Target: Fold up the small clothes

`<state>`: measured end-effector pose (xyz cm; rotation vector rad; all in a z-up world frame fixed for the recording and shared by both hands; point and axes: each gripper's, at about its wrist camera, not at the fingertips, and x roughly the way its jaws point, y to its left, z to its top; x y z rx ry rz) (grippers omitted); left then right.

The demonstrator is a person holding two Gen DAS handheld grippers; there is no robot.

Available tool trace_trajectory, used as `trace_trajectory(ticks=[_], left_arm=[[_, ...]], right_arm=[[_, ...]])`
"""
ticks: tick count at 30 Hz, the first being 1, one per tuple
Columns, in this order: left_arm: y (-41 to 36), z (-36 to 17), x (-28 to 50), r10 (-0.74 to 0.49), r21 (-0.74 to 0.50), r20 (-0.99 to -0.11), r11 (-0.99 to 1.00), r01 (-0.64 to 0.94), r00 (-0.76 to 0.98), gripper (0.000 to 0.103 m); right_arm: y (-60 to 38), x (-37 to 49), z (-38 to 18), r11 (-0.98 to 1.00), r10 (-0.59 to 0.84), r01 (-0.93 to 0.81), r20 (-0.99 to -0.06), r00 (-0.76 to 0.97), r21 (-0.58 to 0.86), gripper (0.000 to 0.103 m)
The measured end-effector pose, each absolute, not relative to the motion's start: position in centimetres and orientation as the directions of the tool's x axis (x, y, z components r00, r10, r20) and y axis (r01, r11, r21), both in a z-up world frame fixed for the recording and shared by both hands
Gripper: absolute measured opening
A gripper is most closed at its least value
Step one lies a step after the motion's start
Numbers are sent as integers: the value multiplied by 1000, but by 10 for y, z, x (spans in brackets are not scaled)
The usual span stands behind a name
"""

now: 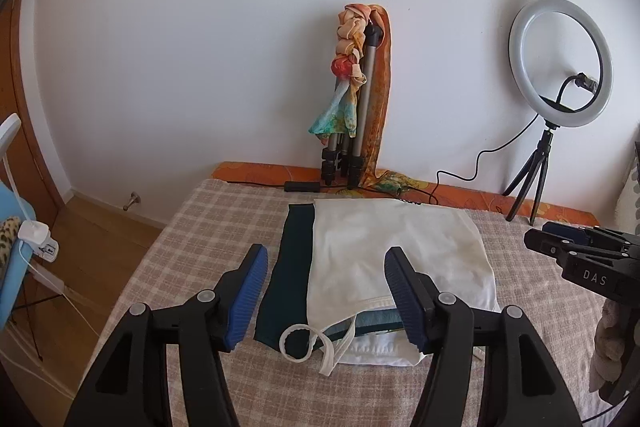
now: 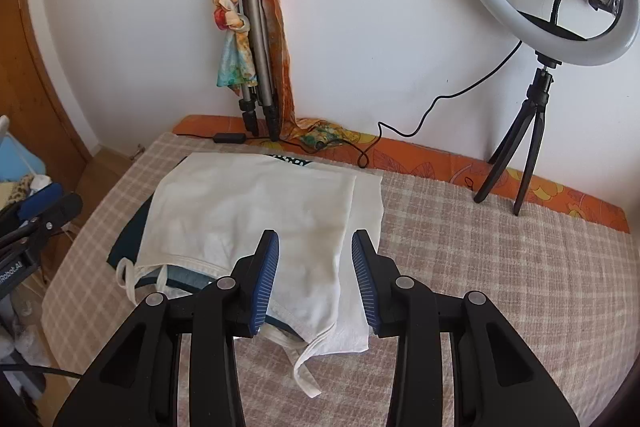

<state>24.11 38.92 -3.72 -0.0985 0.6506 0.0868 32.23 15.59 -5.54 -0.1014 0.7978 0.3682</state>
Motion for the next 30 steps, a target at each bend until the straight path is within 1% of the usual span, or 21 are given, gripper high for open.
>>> trace_trajectory(ticks=[2, 3, 5, 6, 8, 10, 12, 14, 15, 18, 19, 20, 24, 30], left_arm=[[385, -28, 223, 51, -66, -598, 991, -112, 800, 71], [382, -23, 213, 50, -66, -592, 992, -110, 804, 71], [376, -14, 195, 51, -63, -578, 992, -108, 814, 73], [372, -10, 186, 54, -61, -569, 992, -107, 821, 75], [363, -3, 170, 60, -49, -552, 993, -103, 832, 82], [352, 2, 156, 66, -36, -538, 994, -101, 840, 84], [342, 5, 143, 68, -29, -533, 995, -98, 844, 87], [334, 7, 130, 66, -33, -526, 995, -98, 848, 92], [330, 9, 124, 68, -33, -521, 994, -100, 851, 94], [318, 14, 107, 87, -21, -507, 993, -114, 858, 99], [315, 16, 102, 98, -13, -501, 993, -121, 860, 102], [310, 18, 96, 109, -4, -495, 992, -128, 862, 103], [300, 21, 78, 175, 23, -494, 982, -189, 852, 103], [288, 18, 49, 193, -2, -490, 975, -222, 850, 103]], right_arm=[[152, 309, -48, 926, 298, -375, -709, 640, 51, 37], [150, 303, -45, 922, 309, -384, -705, 638, 56, 38], [143, 288, -38, 913, 333, -401, -690, 643, 67, 48], [141, 281, -35, 910, 340, -408, -682, 648, 66, 49], [136, 268, -30, 907, 343, -418, -674, 654, 56, 50], [130, 258, -27, 906, 342, -421, -673, 656, 50, 53], [124, 249, -24, 906, 340, -420, -673, 657, 48, 57], [116, 239, -22, 907, 341, -420, -665, 664, 45, 65], [113, 234, -19, 906, 340, -421, -660, 670, 40, 65], [105, 220, -14, 906, 326, -424, -651, 685, 9, 73], [103, 216, -12, 907, 320, -422, -649, 690, -2, 77], [100, 211, -10, 908, 312, -418, -644, 698, -14, 81], [89, 193, -4, 910, 282, -409, -629, 724, -63, 81], [75, 166, 0, 912, 265, -400, -610, 747, -95, 81]])
